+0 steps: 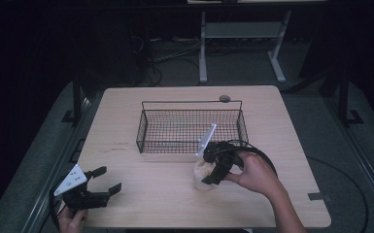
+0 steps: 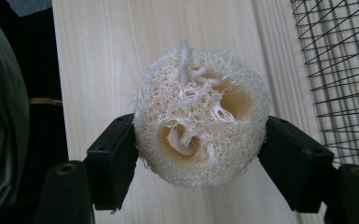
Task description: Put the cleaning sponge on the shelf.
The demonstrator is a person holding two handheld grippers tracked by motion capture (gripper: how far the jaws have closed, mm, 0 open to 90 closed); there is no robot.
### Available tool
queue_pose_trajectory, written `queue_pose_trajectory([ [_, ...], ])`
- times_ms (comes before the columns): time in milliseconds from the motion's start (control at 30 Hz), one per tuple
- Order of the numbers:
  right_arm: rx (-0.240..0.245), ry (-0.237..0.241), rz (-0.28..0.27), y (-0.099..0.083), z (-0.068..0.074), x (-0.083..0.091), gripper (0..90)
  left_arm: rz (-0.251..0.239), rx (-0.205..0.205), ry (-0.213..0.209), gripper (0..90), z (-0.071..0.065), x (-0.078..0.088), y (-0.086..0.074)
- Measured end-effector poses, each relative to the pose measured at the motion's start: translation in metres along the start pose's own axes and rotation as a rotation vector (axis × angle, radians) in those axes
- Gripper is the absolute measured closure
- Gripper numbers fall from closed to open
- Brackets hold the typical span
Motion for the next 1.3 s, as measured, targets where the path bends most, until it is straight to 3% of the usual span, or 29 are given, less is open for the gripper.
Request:
queue_pose_trajectory([
  [500,0.002,-0.025,-0.005,0.018,-0.020,0.020,29.1,-0.002,0.001,0.001,14.1,0.000,0.000,0.000],
  [800,0.004,-0.045,0.019,0.027,-0.035,0.031,29.1,-0.003,0.002,0.001,14.1,0.000,0.000,0.000],
  [1300,-0.001,-0.049,0.013,0.044,-0.056,0.043,29.2,-0.005,0.005,0.004,14.1,0.001,0.001,0.001],
])
Point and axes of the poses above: each handheld gripper's, and its own axes: x roughly backward along the jaws, y roughly out of its top, z roughly to its left, the point moved 10 cm from there along -x, roughly forward along the jaws, and after that the axes turned 13 degrees about -z, right-handed, at the moved point
